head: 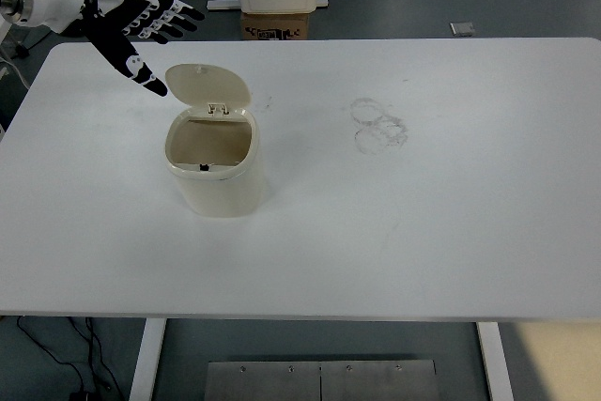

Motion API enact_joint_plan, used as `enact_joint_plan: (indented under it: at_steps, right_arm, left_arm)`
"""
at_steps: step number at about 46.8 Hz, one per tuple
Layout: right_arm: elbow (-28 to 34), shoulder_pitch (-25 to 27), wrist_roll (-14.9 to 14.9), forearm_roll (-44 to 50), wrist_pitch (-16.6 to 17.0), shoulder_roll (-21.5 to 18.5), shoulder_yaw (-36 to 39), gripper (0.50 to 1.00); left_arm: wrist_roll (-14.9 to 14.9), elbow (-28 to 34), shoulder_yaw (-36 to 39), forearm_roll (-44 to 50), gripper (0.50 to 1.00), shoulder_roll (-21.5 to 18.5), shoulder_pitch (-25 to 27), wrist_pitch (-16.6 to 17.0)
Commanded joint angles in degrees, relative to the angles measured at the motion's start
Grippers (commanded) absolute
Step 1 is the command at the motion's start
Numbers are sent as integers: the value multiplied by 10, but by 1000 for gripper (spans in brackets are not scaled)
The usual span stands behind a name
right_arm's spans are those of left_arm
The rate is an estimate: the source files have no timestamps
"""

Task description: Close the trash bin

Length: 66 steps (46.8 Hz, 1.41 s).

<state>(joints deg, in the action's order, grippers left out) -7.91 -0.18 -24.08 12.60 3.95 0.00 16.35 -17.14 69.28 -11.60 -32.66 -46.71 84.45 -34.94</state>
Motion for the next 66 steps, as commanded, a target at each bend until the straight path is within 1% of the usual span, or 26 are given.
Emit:
enact_joint_plan:
  at_steps: [1,12,24,29,35,43,55,66]
  right_arm:
    - [0,0,0,0,0,0,0,991]
    - [0,0,0,0,0,0,0,991]
    - [0,0,0,0,0,0,0,991]
    - [0,0,0,0,0,0,0,991]
    - [0,0,0,0,0,0,0,991]
    - [0,0,0,0,0,0,0,991]
    - [0,0,0,0,0,0,0,991]
    - [0,0,0,0,0,0,0,991]
  left_arm:
    - [0,3,0,1,1000,1,-1,-1]
    - [-3,9,0,1,1000,0,4,-1]
    - [-3,10,0,1,1000,8,0,-1]
    - [-3,13,0,1,1000,16,-4,-1]
    - [-11,18,6,-1,1000,20,-24,-1]
    - [-11,25,7,-1,1000,21,-26,-1]
    - [-11,57,7,0,1000,22,-31,-1]
    - [-11,77,7,0,1000,21,-53,-1]
